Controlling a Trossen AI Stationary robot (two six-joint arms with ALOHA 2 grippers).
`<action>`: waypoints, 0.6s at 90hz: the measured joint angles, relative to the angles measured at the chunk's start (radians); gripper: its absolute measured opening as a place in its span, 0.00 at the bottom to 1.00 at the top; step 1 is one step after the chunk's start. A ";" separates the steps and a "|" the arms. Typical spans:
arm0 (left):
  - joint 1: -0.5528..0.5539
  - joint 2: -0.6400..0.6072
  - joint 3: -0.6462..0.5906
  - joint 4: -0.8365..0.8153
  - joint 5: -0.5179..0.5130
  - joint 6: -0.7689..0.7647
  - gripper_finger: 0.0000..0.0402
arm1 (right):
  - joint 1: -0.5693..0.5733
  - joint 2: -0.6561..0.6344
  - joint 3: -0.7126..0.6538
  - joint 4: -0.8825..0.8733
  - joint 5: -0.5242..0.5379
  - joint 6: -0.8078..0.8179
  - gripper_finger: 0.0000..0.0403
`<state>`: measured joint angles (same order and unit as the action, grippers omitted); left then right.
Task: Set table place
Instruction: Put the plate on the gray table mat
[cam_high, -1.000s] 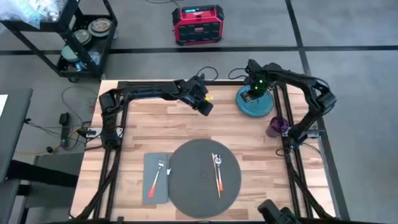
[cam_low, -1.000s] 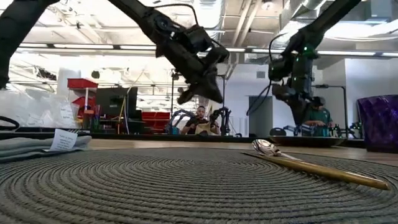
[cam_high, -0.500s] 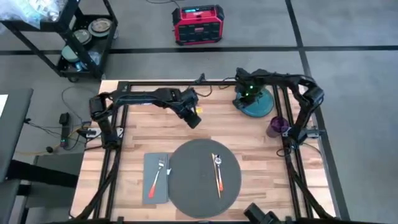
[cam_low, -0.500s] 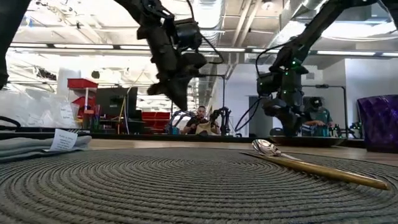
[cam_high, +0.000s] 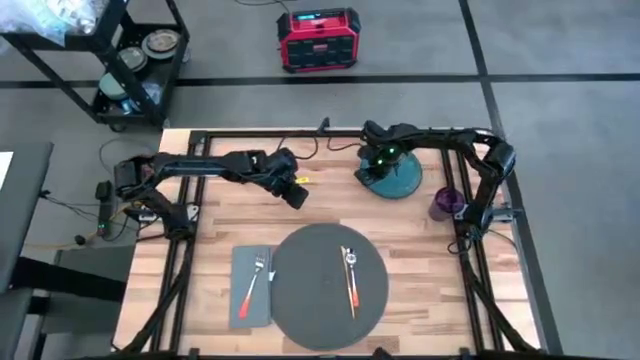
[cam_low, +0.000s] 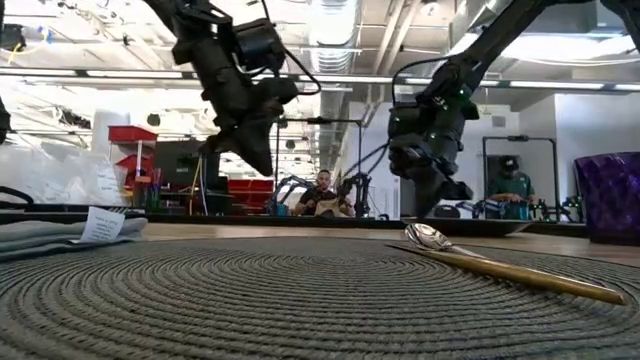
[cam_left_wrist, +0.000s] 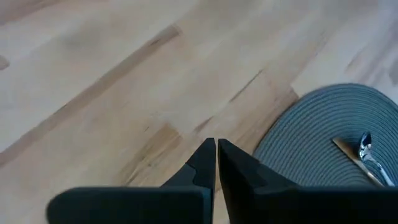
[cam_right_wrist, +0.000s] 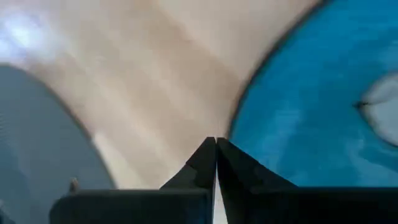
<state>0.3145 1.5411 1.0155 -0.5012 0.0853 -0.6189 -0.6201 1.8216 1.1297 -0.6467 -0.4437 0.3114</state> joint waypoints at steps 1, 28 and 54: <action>0.000 -0.001 -0.002 0.001 0.000 -0.001 0.00 | 0.005 0.000 0.000 0.006 -0.004 0.004 0.00; 0.000 -0.003 -0.007 0.005 0.000 -0.015 0.00 | 0.039 -0.033 0.000 0.083 0.119 0.076 0.00; -0.025 -0.003 -0.007 0.023 0.000 -0.006 0.00 | -0.108 -0.035 0.000 -0.047 0.273 0.057 0.00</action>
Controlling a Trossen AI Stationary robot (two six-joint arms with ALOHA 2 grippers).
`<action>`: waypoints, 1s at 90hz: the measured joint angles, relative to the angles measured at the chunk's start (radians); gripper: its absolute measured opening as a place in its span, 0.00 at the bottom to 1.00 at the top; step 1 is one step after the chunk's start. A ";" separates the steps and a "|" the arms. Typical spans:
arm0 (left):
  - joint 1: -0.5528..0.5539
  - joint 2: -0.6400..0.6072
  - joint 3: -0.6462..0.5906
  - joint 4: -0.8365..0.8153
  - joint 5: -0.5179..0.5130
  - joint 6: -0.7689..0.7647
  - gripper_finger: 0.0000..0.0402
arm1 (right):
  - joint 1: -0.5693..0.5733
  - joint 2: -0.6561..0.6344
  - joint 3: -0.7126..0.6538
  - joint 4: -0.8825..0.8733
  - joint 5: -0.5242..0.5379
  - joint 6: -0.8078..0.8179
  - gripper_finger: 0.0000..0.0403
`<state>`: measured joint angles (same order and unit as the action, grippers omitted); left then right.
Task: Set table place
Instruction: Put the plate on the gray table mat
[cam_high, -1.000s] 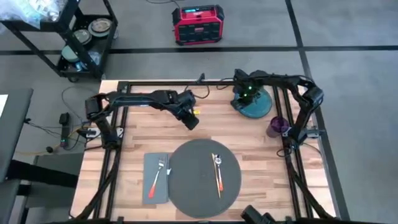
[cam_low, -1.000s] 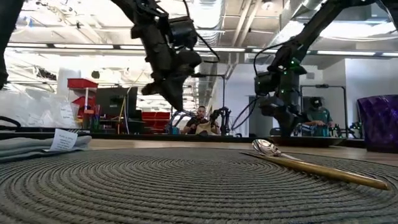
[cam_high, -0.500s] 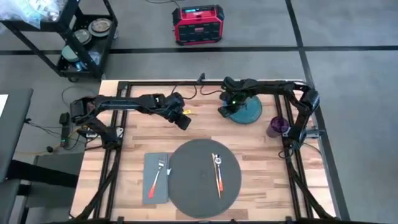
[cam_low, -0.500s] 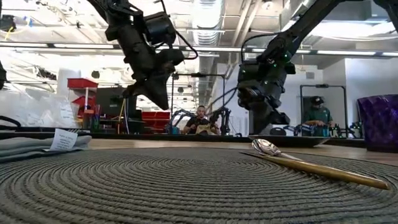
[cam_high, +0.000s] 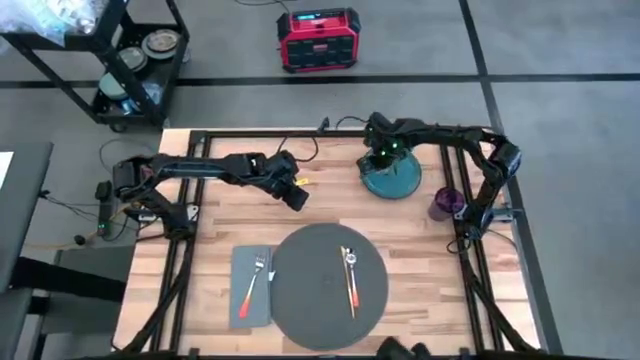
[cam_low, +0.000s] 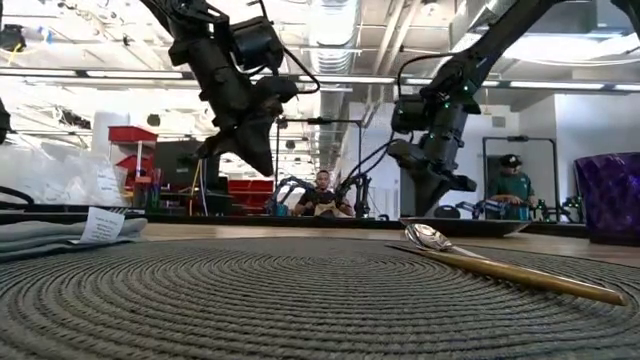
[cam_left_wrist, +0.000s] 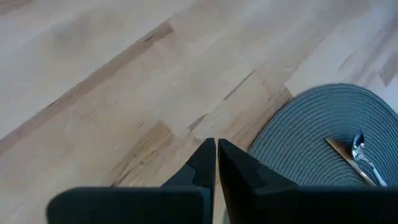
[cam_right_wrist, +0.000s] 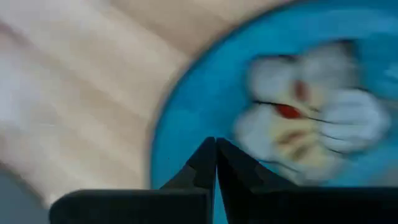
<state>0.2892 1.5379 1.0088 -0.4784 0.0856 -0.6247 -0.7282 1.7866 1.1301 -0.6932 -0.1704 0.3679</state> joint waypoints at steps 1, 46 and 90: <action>0.000 0.000 0.000 0.000 0.000 0.000 0.00 | -0.004 0.000 0.000 -0.010 0.011 0.000 0.00; 0.000 0.000 0.000 -0.001 0.000 0.026 0.00 | 0.030 0.086 0.005 -0.066 -0.098 -0.018 0.00; 0.000 0.001 0.001 0.047 0.000 0.015 0.00 | 0.183 0.103 0.011 0.328 -0.406 0.197 0.00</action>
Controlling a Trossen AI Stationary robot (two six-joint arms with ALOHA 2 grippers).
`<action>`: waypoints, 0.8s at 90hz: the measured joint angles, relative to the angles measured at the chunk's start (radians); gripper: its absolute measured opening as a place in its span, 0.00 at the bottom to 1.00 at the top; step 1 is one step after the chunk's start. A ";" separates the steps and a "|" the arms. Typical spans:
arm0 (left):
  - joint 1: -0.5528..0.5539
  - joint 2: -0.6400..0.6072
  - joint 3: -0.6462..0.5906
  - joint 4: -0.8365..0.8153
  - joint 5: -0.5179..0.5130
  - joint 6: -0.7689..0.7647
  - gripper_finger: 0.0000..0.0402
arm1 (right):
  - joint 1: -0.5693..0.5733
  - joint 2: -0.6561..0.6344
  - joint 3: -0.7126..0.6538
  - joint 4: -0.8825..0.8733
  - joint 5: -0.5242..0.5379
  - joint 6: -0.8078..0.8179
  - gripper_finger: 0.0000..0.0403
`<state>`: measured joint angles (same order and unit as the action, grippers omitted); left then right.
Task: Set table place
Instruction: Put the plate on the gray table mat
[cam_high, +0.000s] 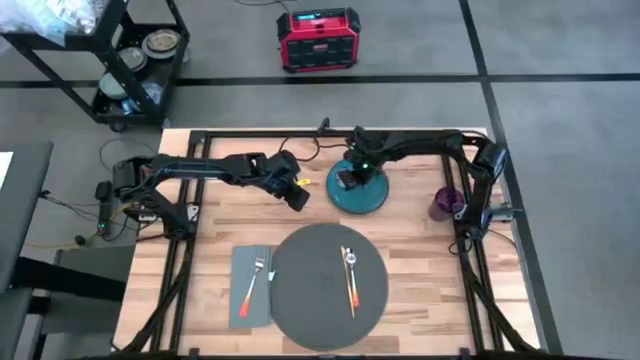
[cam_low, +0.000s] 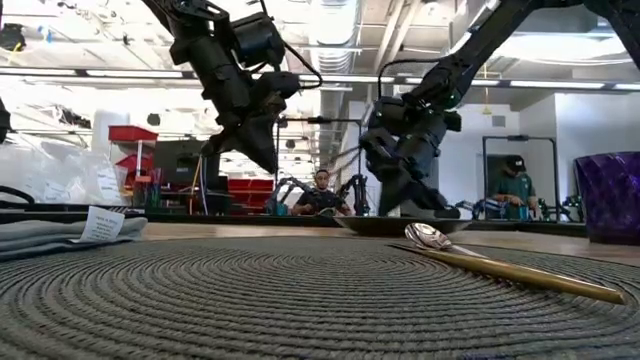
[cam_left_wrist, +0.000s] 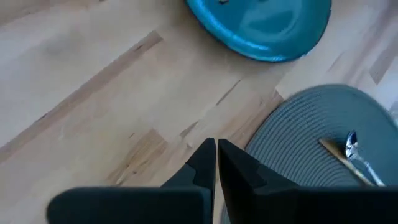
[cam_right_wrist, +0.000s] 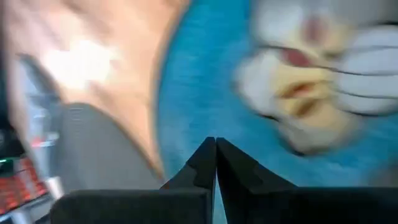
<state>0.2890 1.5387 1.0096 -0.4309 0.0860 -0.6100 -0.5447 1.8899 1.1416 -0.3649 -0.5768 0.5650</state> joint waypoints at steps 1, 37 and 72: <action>0.000 0.000 0.000 0.002 0.000 -0.002 0.00 | 0.001 0.000 0.000 0.010 -0.007 0.006 0.00; -0.009 0.000 0.000 0.012 0.000 -0.039 0.00 | -0.048 -0.048 0.014 -0.281 0.351 -0.120 0.00; -0.013 0.000 0.000 0.011 0.000 -0.043 0.00 | -0.002 0.034 0.022 -0.123 0.145 -0.077 0.00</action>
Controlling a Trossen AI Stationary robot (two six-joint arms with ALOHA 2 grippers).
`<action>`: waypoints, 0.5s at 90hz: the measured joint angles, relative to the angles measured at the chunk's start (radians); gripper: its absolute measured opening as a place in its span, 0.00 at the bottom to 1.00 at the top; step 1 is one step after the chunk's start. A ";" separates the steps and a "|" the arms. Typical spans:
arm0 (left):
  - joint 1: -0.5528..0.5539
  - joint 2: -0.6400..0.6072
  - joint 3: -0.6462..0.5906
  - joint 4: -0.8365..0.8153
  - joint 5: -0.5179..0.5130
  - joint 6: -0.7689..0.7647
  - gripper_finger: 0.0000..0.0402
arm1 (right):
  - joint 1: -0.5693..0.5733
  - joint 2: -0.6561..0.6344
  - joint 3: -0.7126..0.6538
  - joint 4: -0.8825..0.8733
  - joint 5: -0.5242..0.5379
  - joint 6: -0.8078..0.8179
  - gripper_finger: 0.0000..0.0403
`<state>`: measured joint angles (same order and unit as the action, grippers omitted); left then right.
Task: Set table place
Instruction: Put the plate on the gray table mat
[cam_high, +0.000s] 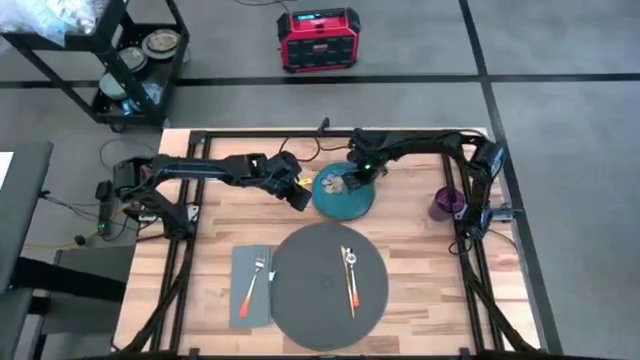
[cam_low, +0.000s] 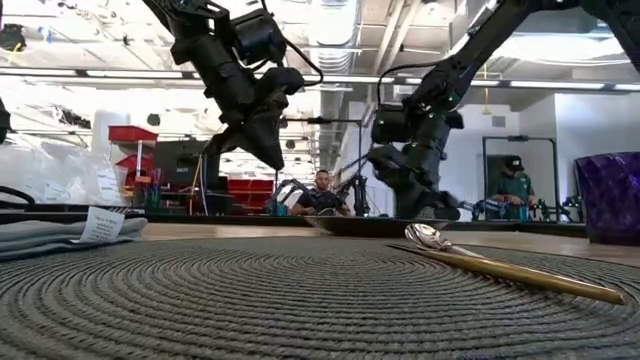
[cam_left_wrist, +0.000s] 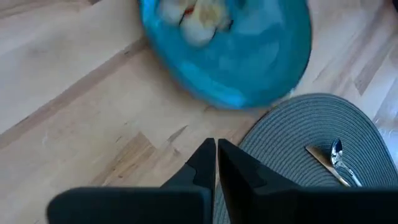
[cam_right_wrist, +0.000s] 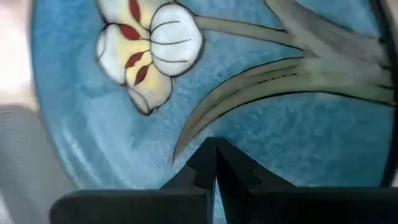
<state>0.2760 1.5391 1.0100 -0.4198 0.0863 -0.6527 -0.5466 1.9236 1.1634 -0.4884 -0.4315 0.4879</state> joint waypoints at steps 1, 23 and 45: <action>0.000 0.000 0.000 0.000 0.000 0.000 0.00 | 0.002 0.000 0.000 0.004 -0.001 0.003 0.00; 0.016 -0.011 -0.041 0.060 0.002 -0.066 0.00 | -0.029 -0.095 0.009 0.010 0.006 0.004 0.01; 0.056 -0.134 -0.329 0.457 0.110 -0.301 0.00 | -0.111 -0.258 0.009 -0.113 -0.121 -0.153 0.25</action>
<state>0.3323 1.4051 0.6813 0.0377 0.1968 -0.9538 -0.6578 1.6653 1.1721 -0.6012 -0.5524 0.3350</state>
